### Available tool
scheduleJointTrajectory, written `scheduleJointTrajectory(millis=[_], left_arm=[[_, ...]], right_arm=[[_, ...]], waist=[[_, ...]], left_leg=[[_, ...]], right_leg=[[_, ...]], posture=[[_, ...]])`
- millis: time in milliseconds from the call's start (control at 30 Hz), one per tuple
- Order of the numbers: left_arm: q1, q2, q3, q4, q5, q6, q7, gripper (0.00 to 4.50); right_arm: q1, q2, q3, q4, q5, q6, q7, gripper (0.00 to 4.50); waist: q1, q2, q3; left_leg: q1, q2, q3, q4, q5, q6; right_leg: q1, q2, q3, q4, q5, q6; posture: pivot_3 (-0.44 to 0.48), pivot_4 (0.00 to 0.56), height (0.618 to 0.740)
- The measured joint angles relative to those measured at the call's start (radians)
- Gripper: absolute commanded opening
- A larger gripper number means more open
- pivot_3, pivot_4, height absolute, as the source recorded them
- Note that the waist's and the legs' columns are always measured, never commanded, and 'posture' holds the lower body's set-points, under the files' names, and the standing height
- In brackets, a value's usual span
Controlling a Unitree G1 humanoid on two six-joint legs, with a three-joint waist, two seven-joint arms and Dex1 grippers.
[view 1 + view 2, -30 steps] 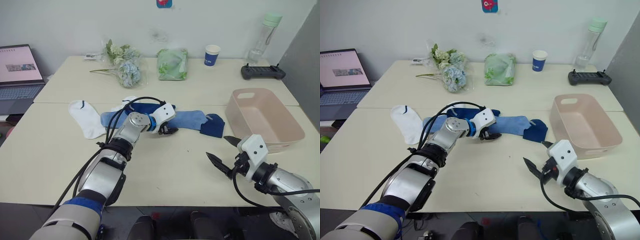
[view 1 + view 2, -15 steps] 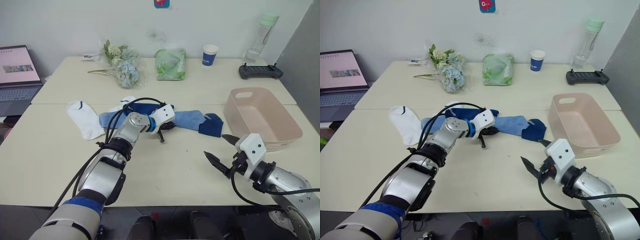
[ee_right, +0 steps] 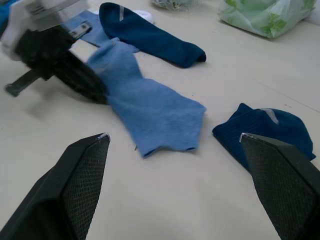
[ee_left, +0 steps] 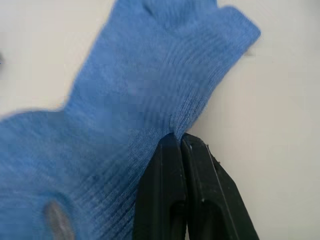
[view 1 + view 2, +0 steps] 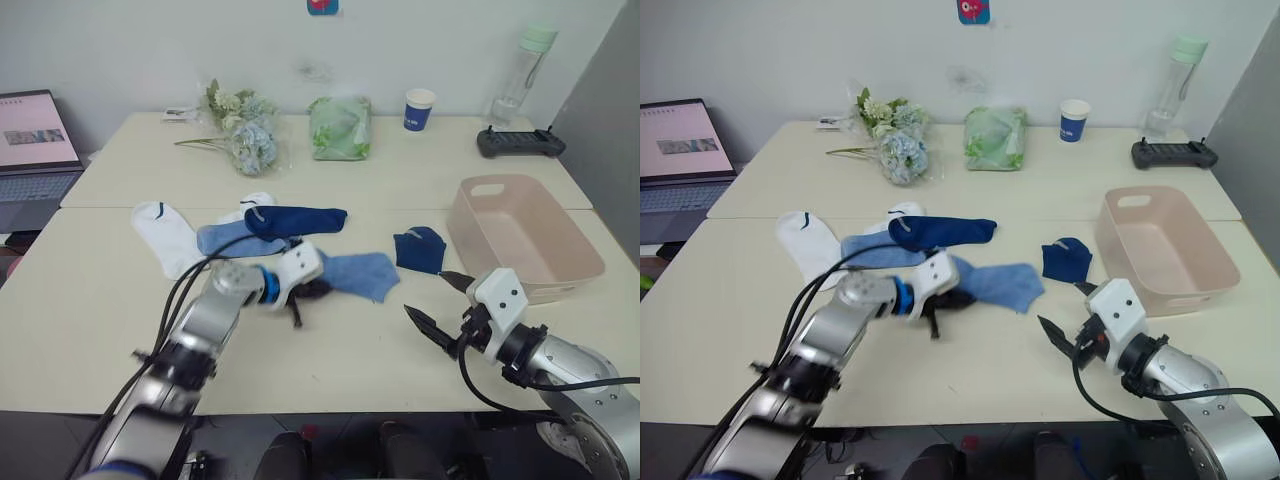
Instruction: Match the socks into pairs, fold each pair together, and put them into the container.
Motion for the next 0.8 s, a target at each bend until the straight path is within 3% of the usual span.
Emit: scheduleJointTrajectory(millis=[233,467,567,667,800], left_arm=[[0.295,0.091,0.100,-0.325,-0.090,0.135,0.051,0.02],[0.351,0.060,0.120,-0.411,-0.159,0.199,0.141,0.02],[0.364,0.064,0.157,-0.427,-0.228,0.213,0.137,0.59],[0.373,0.150,0.237,-0.457,-0.309,0.190,0.061,1.51],[0.376,0.247,0.321,-0.398,-0.326,0.082,-0.026,2.74]], right_arm=[[-0.004,-0.011,0.005,-0.008,0.035,0.017,0.029,4.50],[-0.017,-0.013,0.040,-0.007,0.053,0.020,0.041,4.50],[-0.018,-0.020,0.040,-0.007,0.054,0.020,0.042,4.50],[-0.017,-0.028,0.040,-0.006,0.054,0.019,0.043,4.50],[-0.015,-0.035,0.044,-0.005,0.052,0.013,0.052,4.50]], waist=[[0.001,0.000,0.000],[0.003,0.000,0.000],[0.002,0.000,0.000],[0.002,0.000,0.001],[0.002,0.002,0.001]], left_leg=[[0.000,0.000,0.000,0.000,0.000,0.000],[0.000,0.000,0.001,0.000,0.000,0.000],[0.000,0.000,0.000,0.000,0.000,0.000],[0.001,0.001,0.000,-0.001,0.000,0.000],[0.001,0.000,0.001,-0.001,0.000,0.000]], right_leg=[[0.001,0.000,0.000,-0.001,0.000,0.000],[0.001,0.000,0.000,-0.001,0.000,0.000],[0.000,0.000,0.000,-0.001,0.000,0.000],[0.000,0.000,-0.001,-0.001,0.000,0.000],[0.000,0.001,0.000,-0.001,0.000,-0.001]], posture=[[0.000,0.150,0.740],[0.000,0.150,0.740],[0.000,0.150,0.740],[0.000,0.150,0.740],[0.000,0.150,0.740]])
